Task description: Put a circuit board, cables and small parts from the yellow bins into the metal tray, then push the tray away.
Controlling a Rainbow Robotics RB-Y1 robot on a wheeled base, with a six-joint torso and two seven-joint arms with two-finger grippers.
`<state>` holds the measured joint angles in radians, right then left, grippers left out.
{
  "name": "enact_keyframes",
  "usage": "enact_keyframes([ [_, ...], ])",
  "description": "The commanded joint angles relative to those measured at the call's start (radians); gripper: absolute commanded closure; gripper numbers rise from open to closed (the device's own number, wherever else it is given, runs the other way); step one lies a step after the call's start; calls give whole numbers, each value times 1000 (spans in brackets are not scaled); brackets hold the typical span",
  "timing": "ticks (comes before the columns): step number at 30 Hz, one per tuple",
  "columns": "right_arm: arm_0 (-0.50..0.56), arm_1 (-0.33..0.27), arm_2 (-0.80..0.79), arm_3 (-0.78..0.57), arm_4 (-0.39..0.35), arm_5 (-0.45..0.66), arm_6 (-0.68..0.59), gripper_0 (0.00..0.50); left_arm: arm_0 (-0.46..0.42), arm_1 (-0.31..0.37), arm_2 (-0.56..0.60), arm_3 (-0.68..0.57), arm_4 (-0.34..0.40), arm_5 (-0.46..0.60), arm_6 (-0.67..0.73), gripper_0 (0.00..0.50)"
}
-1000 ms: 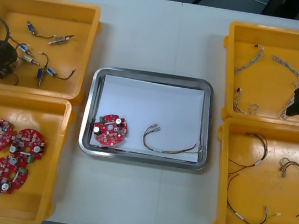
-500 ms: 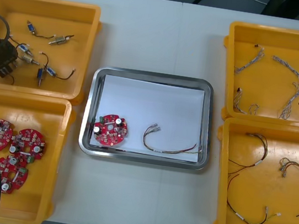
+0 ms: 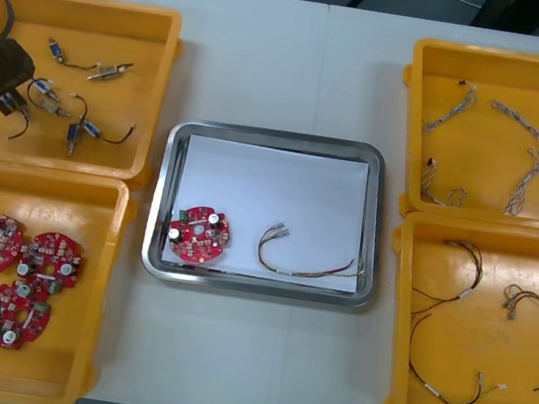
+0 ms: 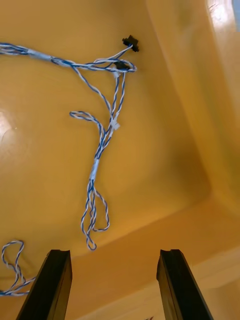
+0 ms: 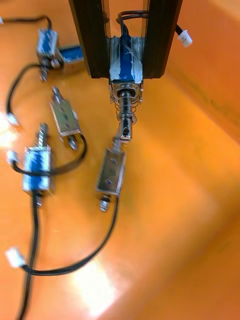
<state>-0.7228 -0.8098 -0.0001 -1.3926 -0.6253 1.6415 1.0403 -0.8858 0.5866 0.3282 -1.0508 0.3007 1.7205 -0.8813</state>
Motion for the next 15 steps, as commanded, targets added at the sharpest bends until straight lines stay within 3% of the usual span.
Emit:
enact_keyframes([
  [1,-46,14,5,29,39,-46,-103,0,-51,19,2,-107,23,68,-24,500],
  [9,-92,58,14,146,92,-124,-146,0,-51,39,-9,-239,64,189,-27,500],
  [15,-136,90,58,241,162,-180,-160,0,-47,44,-28,-333,69,199,-38,500],
])
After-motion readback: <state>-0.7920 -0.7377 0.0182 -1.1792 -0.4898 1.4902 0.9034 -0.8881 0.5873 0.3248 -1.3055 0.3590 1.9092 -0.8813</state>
